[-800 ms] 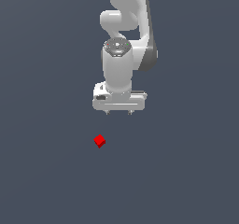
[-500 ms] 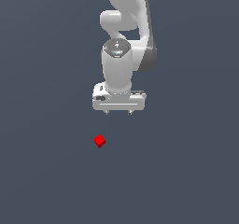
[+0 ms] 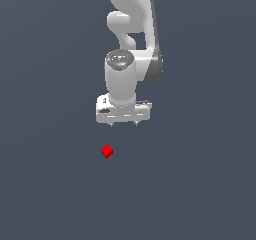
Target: Pick up the red cube and move it to a goal position.
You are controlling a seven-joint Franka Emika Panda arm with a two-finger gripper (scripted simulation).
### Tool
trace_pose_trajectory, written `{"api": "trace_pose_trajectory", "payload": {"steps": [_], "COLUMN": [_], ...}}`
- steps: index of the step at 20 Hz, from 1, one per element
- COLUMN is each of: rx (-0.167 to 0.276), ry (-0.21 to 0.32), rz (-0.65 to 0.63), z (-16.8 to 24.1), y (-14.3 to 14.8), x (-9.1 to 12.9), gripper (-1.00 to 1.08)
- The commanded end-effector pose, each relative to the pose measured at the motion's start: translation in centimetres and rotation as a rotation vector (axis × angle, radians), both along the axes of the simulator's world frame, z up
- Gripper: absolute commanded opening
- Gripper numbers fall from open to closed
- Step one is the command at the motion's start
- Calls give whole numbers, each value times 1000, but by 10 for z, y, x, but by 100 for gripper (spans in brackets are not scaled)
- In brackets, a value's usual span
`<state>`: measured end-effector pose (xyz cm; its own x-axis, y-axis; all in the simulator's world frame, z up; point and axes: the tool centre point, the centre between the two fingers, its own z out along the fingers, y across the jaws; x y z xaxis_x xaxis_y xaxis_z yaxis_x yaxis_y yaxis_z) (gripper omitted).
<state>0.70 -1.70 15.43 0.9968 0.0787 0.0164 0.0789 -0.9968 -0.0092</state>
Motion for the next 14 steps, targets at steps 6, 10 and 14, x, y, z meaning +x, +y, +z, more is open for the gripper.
{"api": "trace_pose_trajectory", "payload": {"steps": [6,10,14], "rx": [-2,-4,-6], "ry": [3,4,6], "rz": [140,230,323], "z": [-30,-48,-68], "y": [-21,-34,-47], "x": [8,14,23], "gripper": [100,100,100]}}
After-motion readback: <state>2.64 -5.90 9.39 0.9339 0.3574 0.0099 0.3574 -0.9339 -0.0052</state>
